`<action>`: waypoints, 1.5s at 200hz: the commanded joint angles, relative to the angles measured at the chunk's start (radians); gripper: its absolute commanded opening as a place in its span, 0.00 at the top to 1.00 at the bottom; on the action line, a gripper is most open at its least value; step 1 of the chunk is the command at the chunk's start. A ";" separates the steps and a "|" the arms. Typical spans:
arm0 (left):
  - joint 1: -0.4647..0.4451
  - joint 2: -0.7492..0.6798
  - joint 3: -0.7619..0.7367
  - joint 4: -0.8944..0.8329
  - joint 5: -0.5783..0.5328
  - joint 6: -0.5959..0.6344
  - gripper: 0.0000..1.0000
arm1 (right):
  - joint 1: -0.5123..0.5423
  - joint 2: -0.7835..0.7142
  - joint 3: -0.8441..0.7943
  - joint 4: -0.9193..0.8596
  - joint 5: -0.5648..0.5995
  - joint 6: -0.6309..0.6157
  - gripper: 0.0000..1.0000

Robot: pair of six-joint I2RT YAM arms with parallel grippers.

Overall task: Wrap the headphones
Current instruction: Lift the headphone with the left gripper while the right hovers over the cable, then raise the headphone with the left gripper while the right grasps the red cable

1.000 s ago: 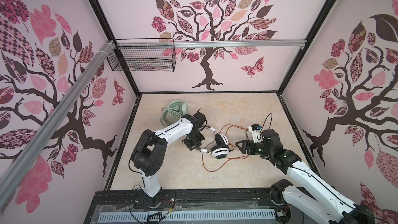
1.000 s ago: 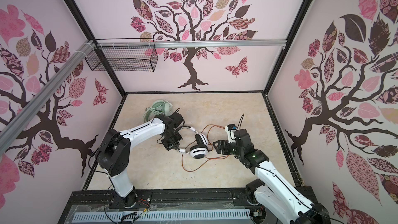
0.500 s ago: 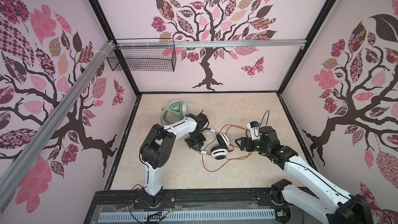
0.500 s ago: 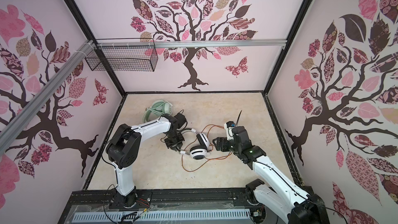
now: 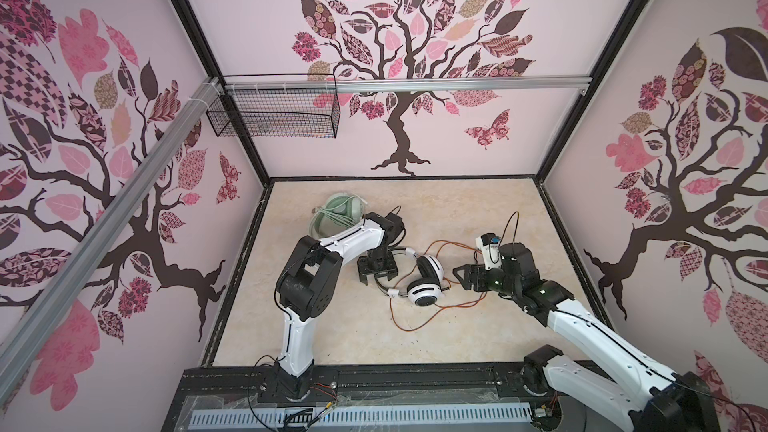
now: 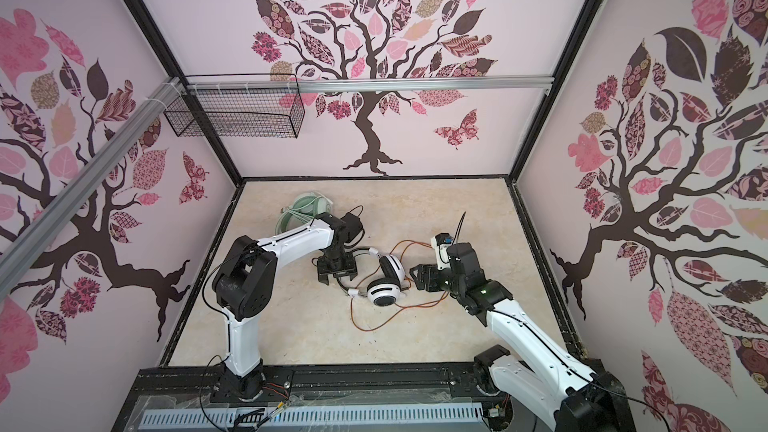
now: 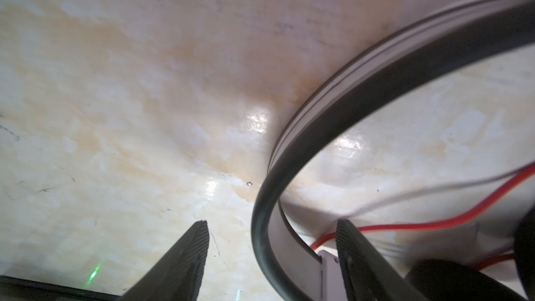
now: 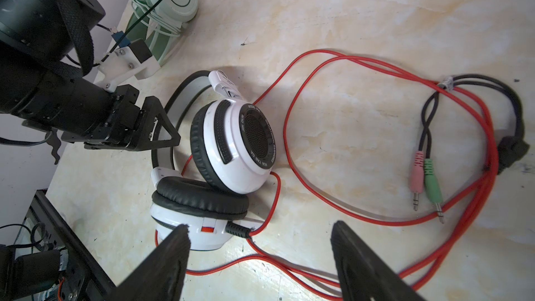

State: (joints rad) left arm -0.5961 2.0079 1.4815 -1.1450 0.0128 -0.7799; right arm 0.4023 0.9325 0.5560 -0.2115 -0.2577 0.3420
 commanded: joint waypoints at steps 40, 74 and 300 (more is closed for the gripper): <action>0.043 0.083 -0.083 0.065 -0.018 0.029 0.51 | -0.002 -0.014 0.039 -0.017 -0.006 -0.032 0.21; 0.058 0.080 -0.121 0.109 0.000 0.027 0.67 | -0.002 -0.014 0.036 -0.008 -0.009 -0.024 0.21; 0.221 -0.335 0.375 -0.258 0.170 -0.039 1.00 | -0.002 0.057 -0.075 0.461 -0.211 0.057 0.26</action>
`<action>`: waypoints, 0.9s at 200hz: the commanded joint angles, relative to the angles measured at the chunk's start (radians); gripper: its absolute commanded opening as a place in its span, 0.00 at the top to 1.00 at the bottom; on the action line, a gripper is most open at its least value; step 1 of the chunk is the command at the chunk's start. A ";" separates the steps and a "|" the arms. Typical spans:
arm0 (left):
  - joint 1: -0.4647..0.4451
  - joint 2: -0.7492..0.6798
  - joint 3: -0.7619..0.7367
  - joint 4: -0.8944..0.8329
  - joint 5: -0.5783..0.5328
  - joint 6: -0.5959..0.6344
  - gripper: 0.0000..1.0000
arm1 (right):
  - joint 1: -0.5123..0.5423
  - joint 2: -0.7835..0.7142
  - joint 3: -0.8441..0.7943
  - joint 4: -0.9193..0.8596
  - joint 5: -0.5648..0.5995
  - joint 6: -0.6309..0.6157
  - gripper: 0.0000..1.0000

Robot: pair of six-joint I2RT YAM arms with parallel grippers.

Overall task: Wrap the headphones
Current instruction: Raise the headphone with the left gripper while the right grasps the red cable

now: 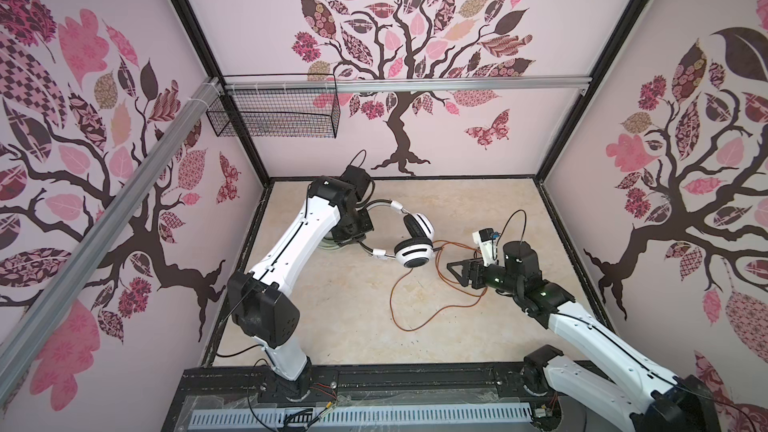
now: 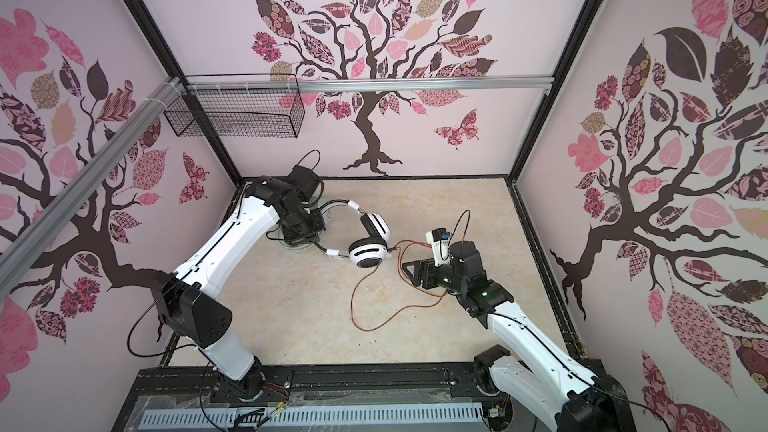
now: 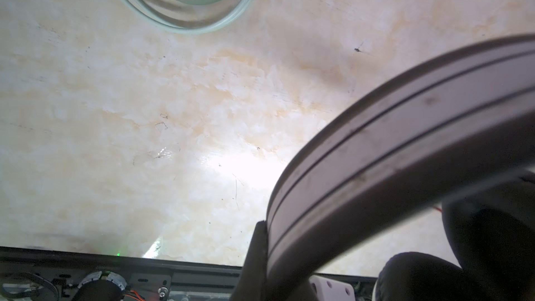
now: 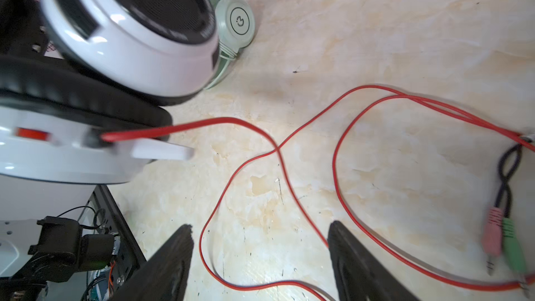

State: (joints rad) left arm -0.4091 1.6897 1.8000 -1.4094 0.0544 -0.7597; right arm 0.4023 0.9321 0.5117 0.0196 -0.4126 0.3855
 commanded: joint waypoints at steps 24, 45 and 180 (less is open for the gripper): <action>0.051 -0.017 0.074 0.023 0.213 -0.085 1.00 | 0.010 0.143 -0.048 0.319 -0.057 -0.038 0.27; 0.053 0.002 0.121 -0.007 0.207 -0.084 1.00 | 0.027 0.201 -0.058 0.382 -0.044 -0.066 0.27; 0.201 0.064 0.352 -0.072 0.266 -0.089 1.00 | 0.058 0.174 -0.106 0.301 0.158 -0.053 0.32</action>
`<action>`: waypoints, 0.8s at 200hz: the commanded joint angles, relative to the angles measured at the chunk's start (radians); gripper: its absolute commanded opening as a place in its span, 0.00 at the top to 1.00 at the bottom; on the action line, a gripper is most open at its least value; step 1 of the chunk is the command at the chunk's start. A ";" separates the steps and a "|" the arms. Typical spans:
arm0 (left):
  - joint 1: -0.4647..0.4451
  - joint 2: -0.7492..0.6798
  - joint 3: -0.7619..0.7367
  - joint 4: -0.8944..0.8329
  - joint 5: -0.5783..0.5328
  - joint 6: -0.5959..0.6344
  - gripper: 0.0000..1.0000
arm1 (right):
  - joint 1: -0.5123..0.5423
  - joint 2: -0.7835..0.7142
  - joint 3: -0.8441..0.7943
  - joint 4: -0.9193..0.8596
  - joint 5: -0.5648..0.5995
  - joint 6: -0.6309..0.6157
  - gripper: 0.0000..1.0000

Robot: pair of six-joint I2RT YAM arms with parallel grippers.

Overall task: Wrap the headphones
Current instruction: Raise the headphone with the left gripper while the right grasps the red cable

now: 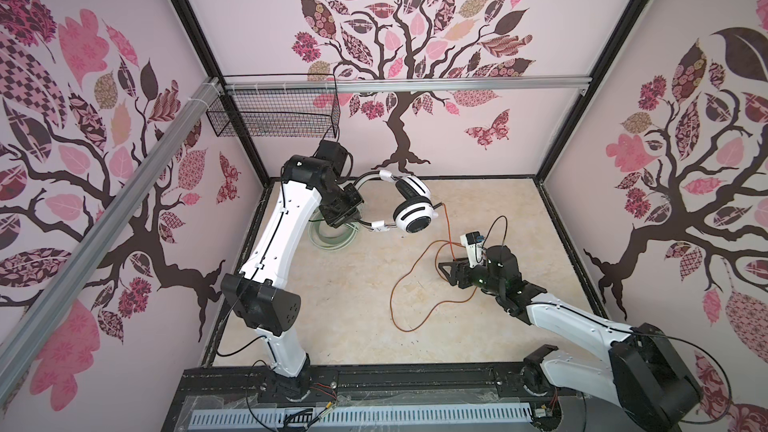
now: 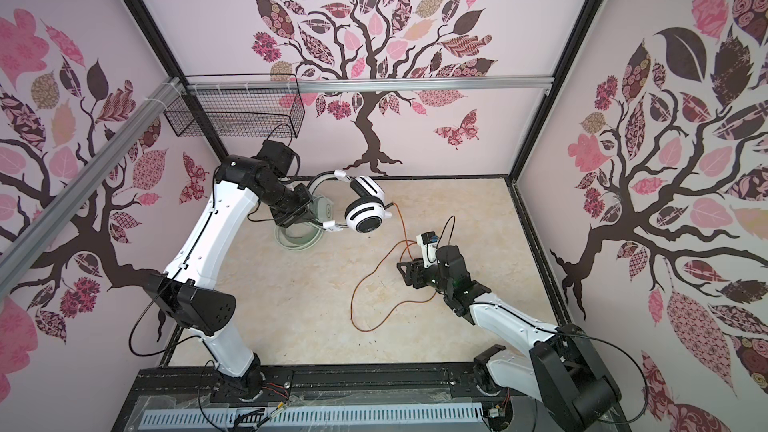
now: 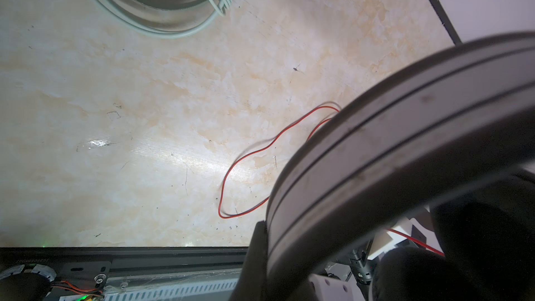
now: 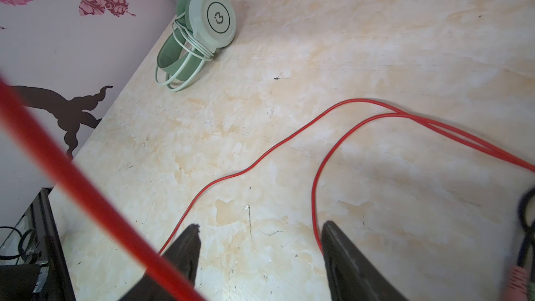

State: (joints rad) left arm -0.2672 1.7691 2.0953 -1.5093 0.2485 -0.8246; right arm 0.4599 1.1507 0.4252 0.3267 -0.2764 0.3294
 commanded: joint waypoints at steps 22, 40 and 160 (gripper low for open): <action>0.096 -0.022 0.080 0.028 0.087 -0.024 1.00 | -0.001 -0.063 -0.029 -0.027 0.001 -0.013 0.38; 0.116 -0.021 0.100 0.026 0.098 -0.022 1.00 | 0.000 -0.048 -0.024 -0.033 -0.072 -0.035 0.59; 0.122 -0.033 0.147 0.009 0.127 -0.021 1.00 | 0.000 -0.022 0.027 -0.077 0.016 -0.070 0.60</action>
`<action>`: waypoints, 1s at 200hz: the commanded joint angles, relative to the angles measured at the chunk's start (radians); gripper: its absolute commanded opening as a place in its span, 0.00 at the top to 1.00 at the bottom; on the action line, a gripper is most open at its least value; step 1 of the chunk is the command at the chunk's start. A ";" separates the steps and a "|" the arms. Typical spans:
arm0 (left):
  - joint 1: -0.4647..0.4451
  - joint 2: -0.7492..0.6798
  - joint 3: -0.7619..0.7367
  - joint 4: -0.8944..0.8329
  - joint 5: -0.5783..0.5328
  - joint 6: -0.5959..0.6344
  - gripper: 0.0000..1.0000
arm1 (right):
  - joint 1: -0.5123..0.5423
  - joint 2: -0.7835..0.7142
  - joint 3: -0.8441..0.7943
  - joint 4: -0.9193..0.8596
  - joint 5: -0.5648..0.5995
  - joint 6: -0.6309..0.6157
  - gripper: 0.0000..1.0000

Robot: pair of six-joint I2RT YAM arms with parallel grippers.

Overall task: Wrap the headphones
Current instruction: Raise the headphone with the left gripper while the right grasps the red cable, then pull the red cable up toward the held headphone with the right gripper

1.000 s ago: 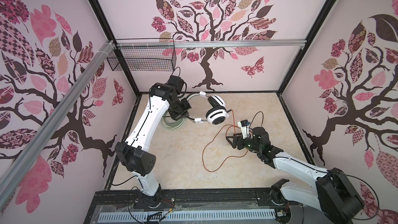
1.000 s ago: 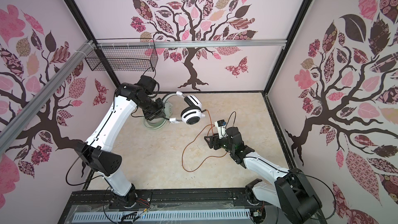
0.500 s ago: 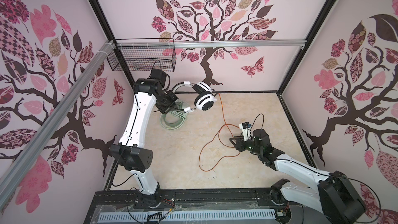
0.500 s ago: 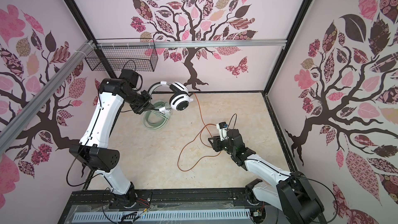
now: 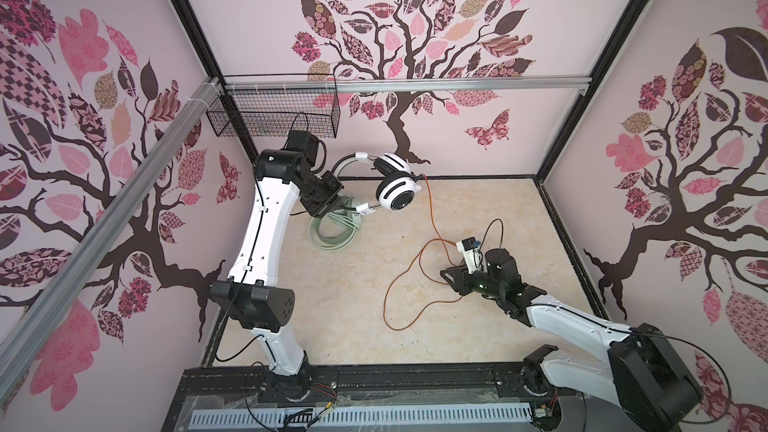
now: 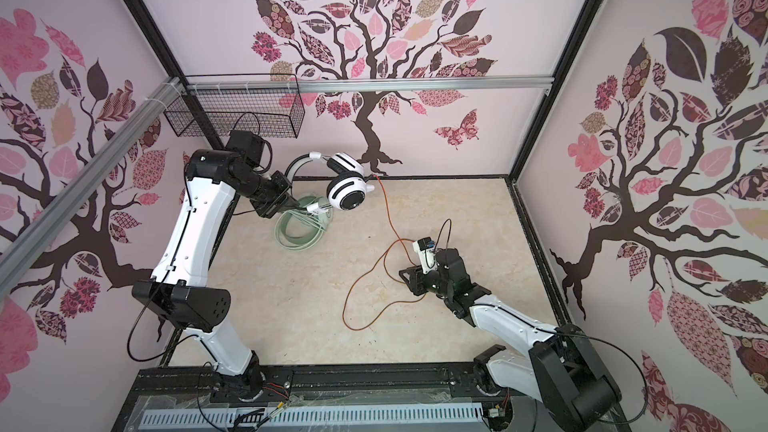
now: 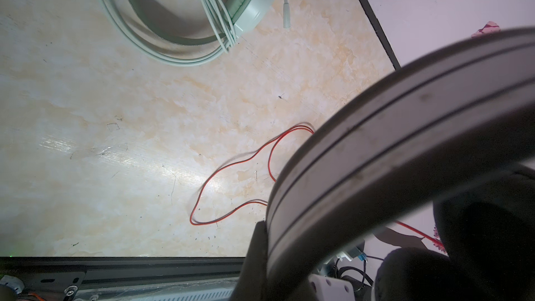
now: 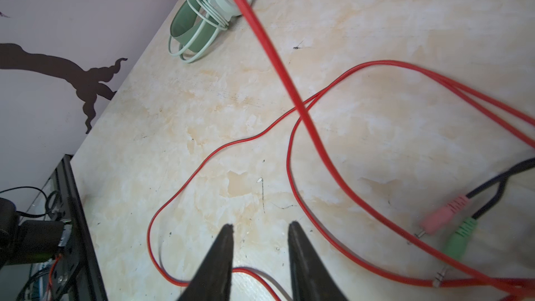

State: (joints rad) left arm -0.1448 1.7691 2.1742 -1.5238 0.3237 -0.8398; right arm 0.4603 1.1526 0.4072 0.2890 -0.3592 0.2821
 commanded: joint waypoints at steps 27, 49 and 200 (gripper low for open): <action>0.000 -0.036 0.070 0.022 0.053 -0.004 1.00 | -0.001 -0.001 0.103 -0.087 0.135 -0.073 0.59; -0.001 -0.036 0.070 0.021 0.056 -0.001 1.00 | -0.001 0.076 0.154 -0.108 0.133 -0.116 0.58; -0.004 -0.101 -0.197 0.195 0.315 -0.059 1.00 | 0.001 0.303 0.343 -0.213 0.198 -0.052 1.00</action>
State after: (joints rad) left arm -0.1448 1.7184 2.0453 -1.4639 0.4717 -0.8532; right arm 0.4599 1.4017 0.6758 0.1345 -0.1951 0.1902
